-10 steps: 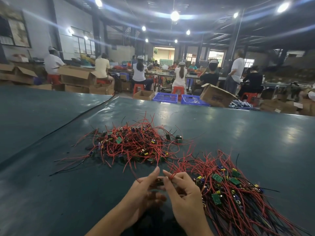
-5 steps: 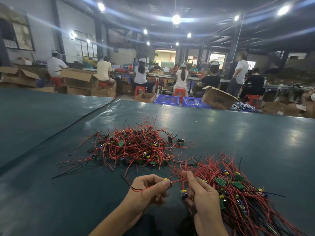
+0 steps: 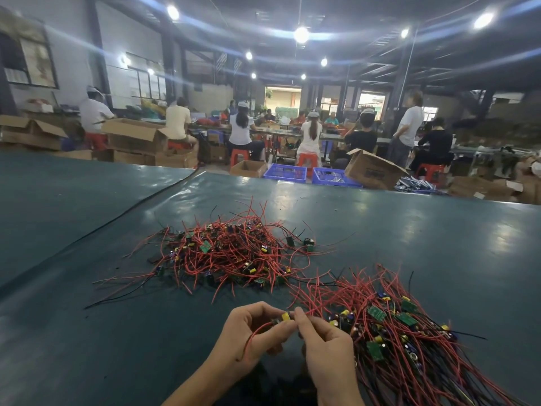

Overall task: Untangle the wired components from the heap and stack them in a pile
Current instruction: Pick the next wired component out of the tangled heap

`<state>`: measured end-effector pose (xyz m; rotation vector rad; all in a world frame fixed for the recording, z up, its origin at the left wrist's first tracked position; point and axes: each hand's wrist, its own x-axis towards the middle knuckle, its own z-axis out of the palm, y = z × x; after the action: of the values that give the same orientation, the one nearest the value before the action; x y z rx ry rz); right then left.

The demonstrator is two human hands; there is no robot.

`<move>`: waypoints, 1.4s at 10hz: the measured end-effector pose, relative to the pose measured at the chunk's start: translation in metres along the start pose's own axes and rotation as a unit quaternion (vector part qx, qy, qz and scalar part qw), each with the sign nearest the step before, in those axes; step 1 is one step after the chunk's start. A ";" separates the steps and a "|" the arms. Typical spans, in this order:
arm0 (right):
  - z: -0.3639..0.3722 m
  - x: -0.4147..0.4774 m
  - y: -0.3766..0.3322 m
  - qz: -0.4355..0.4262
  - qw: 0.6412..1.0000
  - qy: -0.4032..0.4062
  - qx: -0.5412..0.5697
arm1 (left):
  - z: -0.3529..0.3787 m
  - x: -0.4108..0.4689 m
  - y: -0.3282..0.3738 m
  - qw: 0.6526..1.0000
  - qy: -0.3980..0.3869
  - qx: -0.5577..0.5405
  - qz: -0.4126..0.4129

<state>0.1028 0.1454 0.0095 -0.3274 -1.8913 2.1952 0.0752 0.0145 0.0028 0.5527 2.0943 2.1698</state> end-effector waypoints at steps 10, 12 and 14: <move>-0.009 -0.005 -0.013 -0.075 0.992 -0.102 -0.017 | 0.007 0.000 0.015 0.928 -0.032 -0.287 -0.235; -0.002 -0.010 -0.015 0.027 0.989 -0.143 0.014 | 0.004 -0.002 0.027 0.934 -0.194 -0.228 -0.197; -0.002 -0.012 -0.016 0.077 0.984 -0.154 0.044 | 0.008 -0.002 0.028 0.924 -0.218 -0.247 -0.196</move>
<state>0.1149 0.1461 0.0255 -0.1264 -1.9693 2.5484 0.0849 0.0193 0.0297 0.4553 1.2417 1.9921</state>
